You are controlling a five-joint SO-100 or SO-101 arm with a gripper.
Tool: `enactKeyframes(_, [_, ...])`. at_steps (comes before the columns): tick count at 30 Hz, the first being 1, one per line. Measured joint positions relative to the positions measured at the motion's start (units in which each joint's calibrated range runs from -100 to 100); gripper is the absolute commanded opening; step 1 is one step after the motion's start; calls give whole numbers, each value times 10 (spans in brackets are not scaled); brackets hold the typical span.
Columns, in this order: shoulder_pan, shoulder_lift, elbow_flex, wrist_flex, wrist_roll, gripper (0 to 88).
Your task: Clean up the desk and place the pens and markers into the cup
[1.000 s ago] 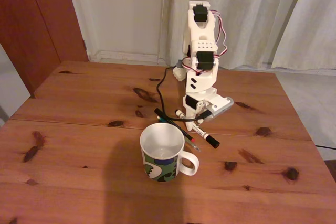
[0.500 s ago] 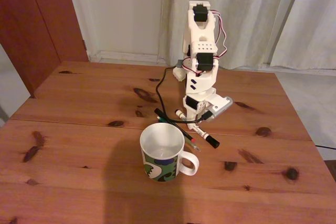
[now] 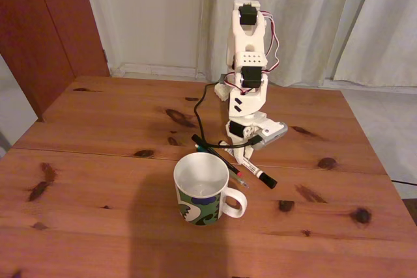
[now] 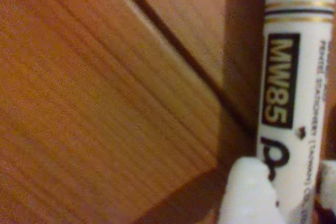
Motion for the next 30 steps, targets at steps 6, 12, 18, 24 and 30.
enactKeyframes(6, [2, 3, 0, -7, 0, 8])
enactKeyframes(12, [1, 8, -18, -6, -11, 8])
enactKeyframes(18, [6, 10, -71, -5, -31, 8])
enactKeyframes(24, [13, 10, -82, -5, -40, 8])
enactKeyframes(30, [14, 3, -92, -5, -41, 8])
